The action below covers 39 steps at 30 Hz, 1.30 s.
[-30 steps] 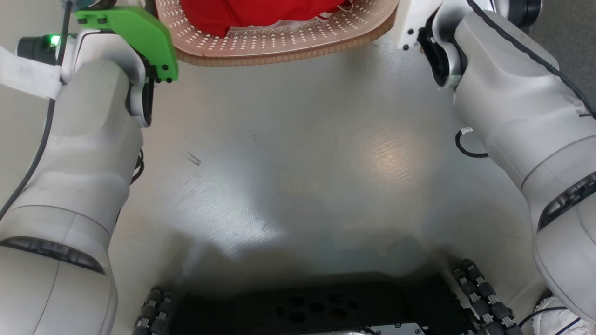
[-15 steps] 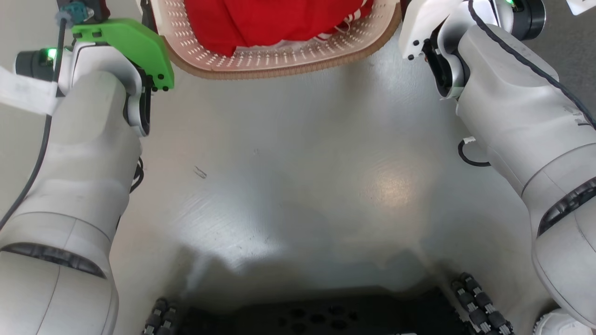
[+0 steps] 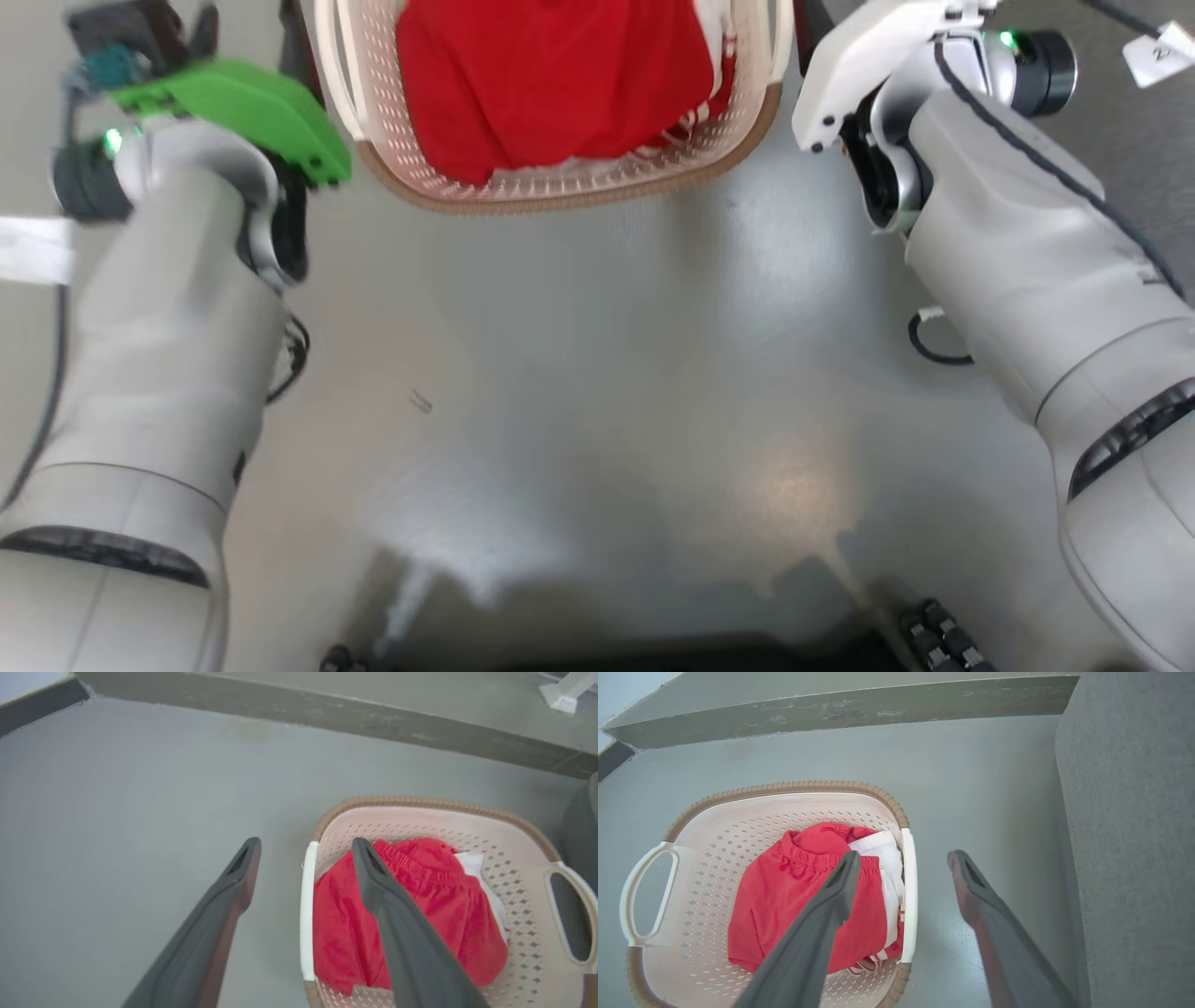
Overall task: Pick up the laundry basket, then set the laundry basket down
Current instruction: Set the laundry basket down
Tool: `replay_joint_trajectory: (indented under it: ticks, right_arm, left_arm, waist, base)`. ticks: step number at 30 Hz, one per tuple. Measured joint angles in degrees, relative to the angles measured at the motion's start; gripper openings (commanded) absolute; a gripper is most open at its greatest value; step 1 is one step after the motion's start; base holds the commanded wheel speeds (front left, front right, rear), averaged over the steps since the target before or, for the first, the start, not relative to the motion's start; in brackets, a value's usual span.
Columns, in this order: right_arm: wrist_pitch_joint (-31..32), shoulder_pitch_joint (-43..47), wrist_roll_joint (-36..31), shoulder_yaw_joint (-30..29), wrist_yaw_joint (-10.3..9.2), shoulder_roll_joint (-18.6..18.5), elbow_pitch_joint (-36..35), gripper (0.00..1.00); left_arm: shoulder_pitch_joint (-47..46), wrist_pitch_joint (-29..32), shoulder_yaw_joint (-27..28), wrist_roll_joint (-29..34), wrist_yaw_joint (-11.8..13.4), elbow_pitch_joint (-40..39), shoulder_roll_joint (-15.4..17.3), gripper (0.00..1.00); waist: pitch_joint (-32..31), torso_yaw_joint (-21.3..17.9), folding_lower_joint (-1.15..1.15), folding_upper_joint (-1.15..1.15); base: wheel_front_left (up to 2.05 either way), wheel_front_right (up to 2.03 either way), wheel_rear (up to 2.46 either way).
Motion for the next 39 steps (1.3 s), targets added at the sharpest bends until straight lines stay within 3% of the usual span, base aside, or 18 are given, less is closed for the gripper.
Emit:
replay_joint_trajectory:
  ticks: [11,30,39]
  right_arm:
    - [0.01,2.7,-5.89,-5.65,-0.08,-2.3,-11.79,1.0]
    - [0.01,24.55,-17.75,-15.86,-0.58,-3.9,-28.09,1.0]
    - [0.01,34.57,-21.72,-22.51,-0.59,-4.6,-32.32,1.0]
  left_arm:
    - [8.75,0.02,5.0,5.28,0.63,-13.56,2.85,1.0]
    - [32.39,0.02,12.18,13.36,1.57,-27.74,3.9,1.0]
    - [40.08,0.02,14.81,15.61,2.04,-31.81,3.58,1.0]
  waist:
    - [-7.92,-0.21,0.0,0.0]
    - [-22.82,-0.96,0.0,0.0]
    - [-28.81,-1.0,0.0,0.0]
  base:
    - [0.0,0.0,0.0]
    - [0.0,0.0,0.0]
    - [0.0,0.0,0.0]
